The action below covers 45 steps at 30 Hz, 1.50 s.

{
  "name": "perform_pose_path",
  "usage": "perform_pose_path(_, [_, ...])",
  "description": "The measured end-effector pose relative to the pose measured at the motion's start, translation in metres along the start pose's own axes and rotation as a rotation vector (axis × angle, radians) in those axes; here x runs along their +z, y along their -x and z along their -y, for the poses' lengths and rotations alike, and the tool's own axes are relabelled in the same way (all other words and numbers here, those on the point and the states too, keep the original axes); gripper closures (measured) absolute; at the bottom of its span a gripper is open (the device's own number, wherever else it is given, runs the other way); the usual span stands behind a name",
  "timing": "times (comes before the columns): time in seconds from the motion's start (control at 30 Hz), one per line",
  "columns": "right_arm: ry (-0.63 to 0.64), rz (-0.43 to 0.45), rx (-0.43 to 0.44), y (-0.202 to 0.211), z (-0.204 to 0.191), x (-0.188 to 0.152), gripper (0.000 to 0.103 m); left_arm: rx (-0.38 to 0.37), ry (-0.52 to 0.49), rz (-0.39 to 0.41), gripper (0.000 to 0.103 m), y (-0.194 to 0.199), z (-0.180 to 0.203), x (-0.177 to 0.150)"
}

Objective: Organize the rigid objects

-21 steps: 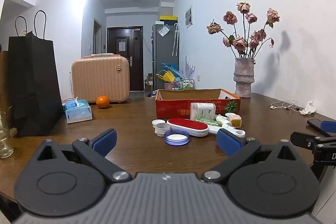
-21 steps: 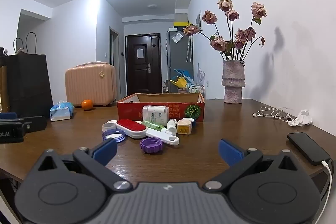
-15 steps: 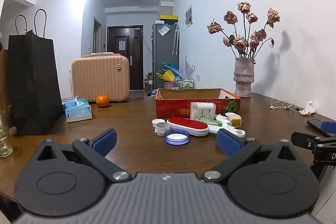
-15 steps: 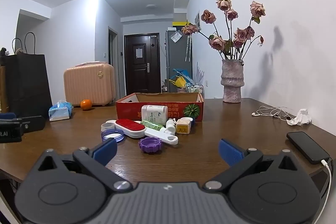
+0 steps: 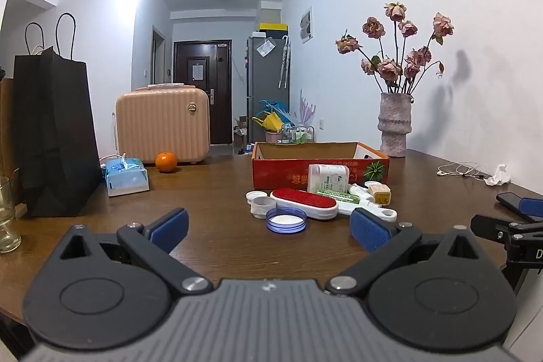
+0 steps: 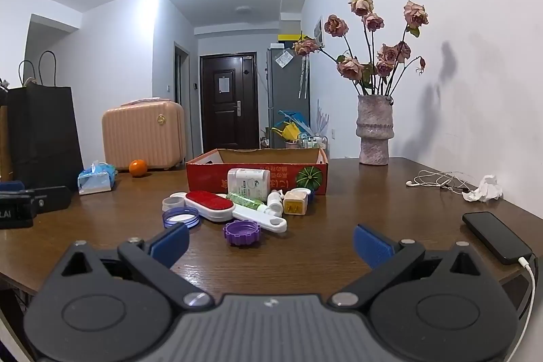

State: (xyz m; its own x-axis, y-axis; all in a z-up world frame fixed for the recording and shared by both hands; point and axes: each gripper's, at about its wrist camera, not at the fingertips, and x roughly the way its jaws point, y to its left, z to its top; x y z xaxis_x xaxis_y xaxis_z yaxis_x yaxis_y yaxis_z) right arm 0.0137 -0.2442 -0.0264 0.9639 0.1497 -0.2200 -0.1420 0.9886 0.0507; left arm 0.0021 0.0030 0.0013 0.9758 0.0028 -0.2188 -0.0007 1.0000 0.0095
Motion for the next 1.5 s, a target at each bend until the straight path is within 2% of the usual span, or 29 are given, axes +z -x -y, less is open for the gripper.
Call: perform_pose_path(1.5, [-0.003,0.0,0.002,-0.0009,-0.0008,-0.0015,0.0,0.007,-0.006,-0.002,0.0,-0.0007,0.0021,-0.0002])
